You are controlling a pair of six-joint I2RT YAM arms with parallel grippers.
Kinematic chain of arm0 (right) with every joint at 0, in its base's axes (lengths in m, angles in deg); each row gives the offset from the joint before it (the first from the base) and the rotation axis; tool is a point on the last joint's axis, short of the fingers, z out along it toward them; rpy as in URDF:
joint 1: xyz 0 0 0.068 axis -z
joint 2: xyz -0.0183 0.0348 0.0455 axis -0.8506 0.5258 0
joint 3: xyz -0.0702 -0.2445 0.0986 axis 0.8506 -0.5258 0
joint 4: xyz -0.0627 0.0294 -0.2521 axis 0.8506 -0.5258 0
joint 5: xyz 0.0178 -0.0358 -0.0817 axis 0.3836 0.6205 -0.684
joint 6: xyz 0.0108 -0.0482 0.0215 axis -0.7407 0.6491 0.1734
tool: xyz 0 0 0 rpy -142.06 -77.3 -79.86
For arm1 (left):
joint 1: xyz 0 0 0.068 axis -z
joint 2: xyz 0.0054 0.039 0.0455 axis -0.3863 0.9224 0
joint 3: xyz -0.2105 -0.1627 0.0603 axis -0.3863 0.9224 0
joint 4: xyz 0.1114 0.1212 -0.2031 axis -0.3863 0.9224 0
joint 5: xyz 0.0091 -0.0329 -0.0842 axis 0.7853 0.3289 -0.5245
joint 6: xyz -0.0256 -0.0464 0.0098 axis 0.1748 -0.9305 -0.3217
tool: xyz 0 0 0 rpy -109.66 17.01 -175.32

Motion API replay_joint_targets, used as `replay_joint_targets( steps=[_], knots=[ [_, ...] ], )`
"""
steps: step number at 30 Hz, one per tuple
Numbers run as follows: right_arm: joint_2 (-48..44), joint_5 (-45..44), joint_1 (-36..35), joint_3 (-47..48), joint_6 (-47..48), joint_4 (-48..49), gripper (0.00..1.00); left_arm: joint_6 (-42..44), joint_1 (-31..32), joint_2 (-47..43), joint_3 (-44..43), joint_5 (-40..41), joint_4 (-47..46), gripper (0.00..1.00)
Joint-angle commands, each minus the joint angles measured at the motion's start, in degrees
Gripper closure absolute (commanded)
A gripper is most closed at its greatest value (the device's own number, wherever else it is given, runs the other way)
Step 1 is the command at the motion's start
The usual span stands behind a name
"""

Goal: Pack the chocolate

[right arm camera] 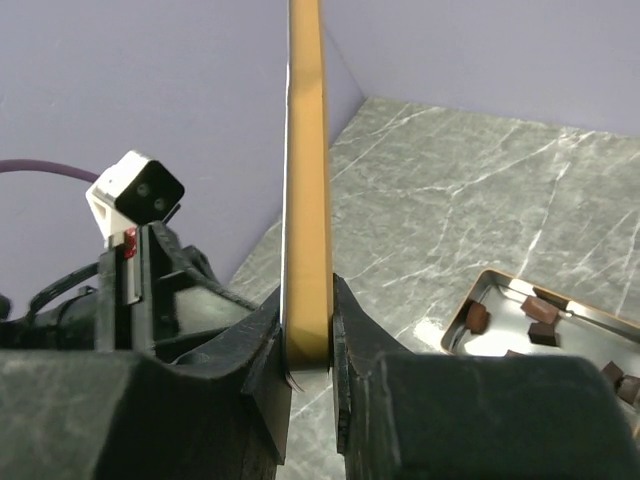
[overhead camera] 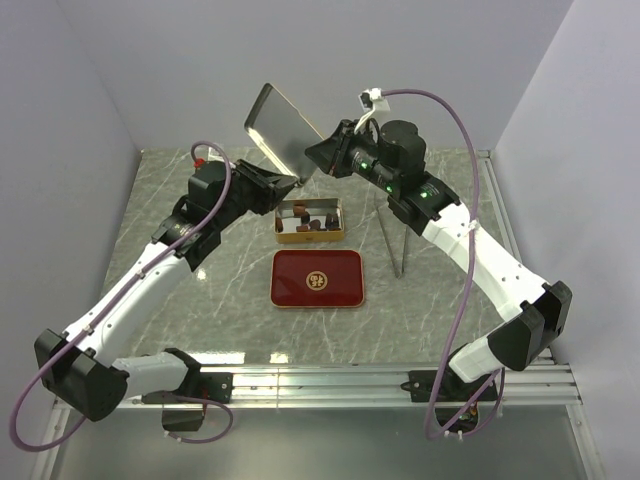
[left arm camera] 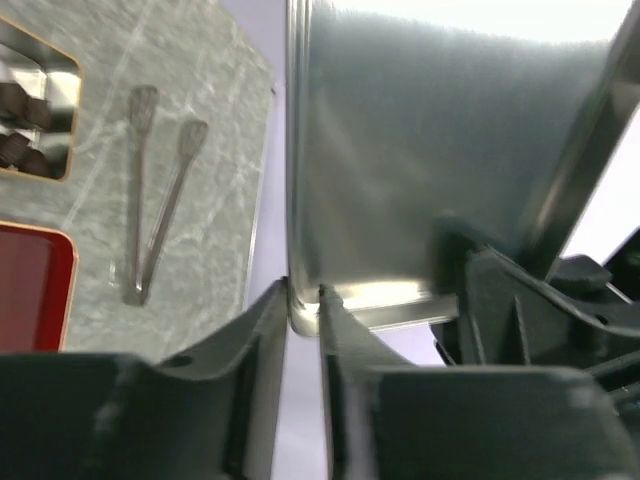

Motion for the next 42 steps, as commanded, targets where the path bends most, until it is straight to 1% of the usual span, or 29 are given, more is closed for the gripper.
replay_joint_targets(
  steps=[1, 2, 3, 4, 6, 8, 9, 10, 12, 13, 15, 16, 19, 22, 28, 32, 42],
  knots=[
    [-0.5, -3.4, -0.3, 0.2, 2.6, 2.1, 0.90, 1.1, 0.2, -1.8, -1.1, -3.9, -3.6, 0.74],
    [-0.8, -3.8, -0.3, 0.2, 4.1, 1.8, 0.91, 1.5, 0.1, -2.2, -2.0, -4.0, -1.7, 0.70],
    [-0.8, -4.4, -0.3, 0.4, 4.9, 1.0, 0.92, 2.0, 0.0, -2.5, -2.5, -4.0, -0.4, 0.60],
    [-0.9, -5.4, -0.3, 0.5, 6.5, 0.6, 0.95, 2.9, -0.3, -2.7, -3.0, -3.9, 0.6, 0.55],
    [-1.0, -6.3, -0.3, 0.8, 8.0, -0.1, 0.95, 3.5, -0.7, -3.9, -3.9, -3.7, 3.4, 0.42],
    [-0.8, -7.0, -0.2, 1.1, 9.8, -0.6, 0.96, 3.7, -1.0, -5.7, -3.8, -3.3, 4.8, 0.38],
    [-0.8, -6.8, -0.2, 1.5, 10.5, -0.9, 0.96, 3.7, -1.2, -6.2, -3.7, -3.1, 6.1, 0.34],
    [-0.7, -6.6, -0.2, 2.0, 12.3, -1.6, 0.96, 3.7, -1.9, -7.3, -3.8, -2.9, 7.2, 0.32],
    [-0.8, -6.5, -0.2, 2.3, 14.7, -2.5, 0.96, 3.7, -2.7, -8.3, -4.5, -1.9, 10.7, 0.30],
    [-1.0, -6.4, -0.3, 2.3, 17.4, -3.0, 0.96, 3.6, -3.8, -8.7, -5.1, -1.0, 12.0, 0.30],
    [-1.8, -6.0, -0.3, 1.9, 20.2, -4.5, 0.96, 3.5, -5.3, -9.0, -6.9, -1.1, 13.6, 0.28],
    [-2.0, -5.8, -0.4, 1.6, 22.9, -4.9, 0.96, 3.2, -7.0, -8.7, -7.6, -1.9, 14.1, 0.28],
    [-3.3, -6.2, -0.9, 0.5, 27.8, -6.8, 0.96, 3.9, -8.4, -5.3, -11.2, -3.5, 15.3, 0.27],
    [-5.0, -7.9, -2.3, -0.7, 33.0, -8.9, 0.96, 4.9, -8.4, 0.2, -17.1, -3.8, 16.1, 0.27],
    [-8.3, -10.5, -6.6, -4.0, 38.7, -9.5, 0.96, 3.4, -8.5, 5.8, -22.2, -5.2, 16.4, 0.24],
    [-9.3, -13.6, -9.0, -5.3, 40.9, -9.5, 0.96, 3.0, -8.5, 8.5, -23.8, -5.3, 18.3, 0.21],
    [-9.1, -17.8, -14.4, -7.1, 47.9, -9.9, 0.96, 2.0, -8.5, 7.3, -22.6, -2.8, 20.3, 0.18]
  ],
)
